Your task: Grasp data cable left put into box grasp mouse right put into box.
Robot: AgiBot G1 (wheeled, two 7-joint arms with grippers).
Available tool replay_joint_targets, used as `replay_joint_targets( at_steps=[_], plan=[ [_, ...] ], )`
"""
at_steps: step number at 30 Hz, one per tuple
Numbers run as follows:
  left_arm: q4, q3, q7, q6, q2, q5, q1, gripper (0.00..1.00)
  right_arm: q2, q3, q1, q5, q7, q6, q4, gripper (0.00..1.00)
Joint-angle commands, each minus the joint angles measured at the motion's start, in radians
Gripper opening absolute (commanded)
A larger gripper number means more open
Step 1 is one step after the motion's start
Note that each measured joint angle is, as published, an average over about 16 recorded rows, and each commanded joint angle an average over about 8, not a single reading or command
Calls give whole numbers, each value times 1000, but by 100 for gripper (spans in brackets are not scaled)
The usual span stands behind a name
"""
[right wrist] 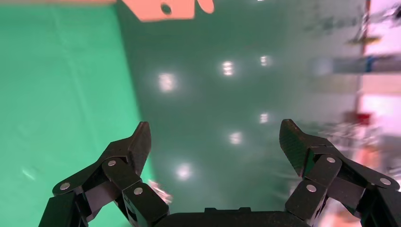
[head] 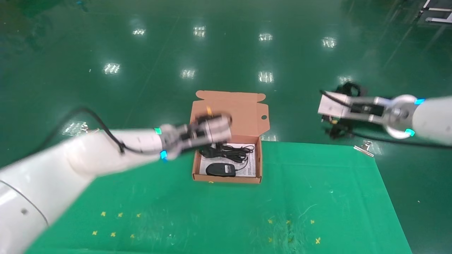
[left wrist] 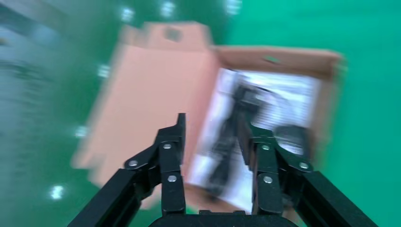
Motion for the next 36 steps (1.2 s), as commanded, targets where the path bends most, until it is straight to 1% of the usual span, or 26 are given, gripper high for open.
replay_joint_targets(
  at_steps=[1, 5, 8, 12, 27, 36],
  plan=[
    [-10, -9, -5, -9, -10, -3, -20, 100, 4, 6, 23, -17, -10, 2, 6, 100],
    [-22, -19, -8, -18, -23, -5, -50, 100, -6, -5, 50, -54, -39, -32, 27, 100],
    [-30, -29, -11, -10, -32, -15, -54, 100, -10, -7, 55, -64, -44, -45, 38, 100],
    [-56, -65, -18, 31, -61, -47, -37, 100, -8, 24, 37, -40, -62, -73, 44, 100],
    [-199, -265, -57, 273, -221, -226, 90, 100, 32, 316, -161, 263, -179, -262, 54, 100],
    [-293, -397, -83, 433, -326, -344, 175, 100, 59, 514, -296, 468, -258, -390, 60, 100]
  ],
)
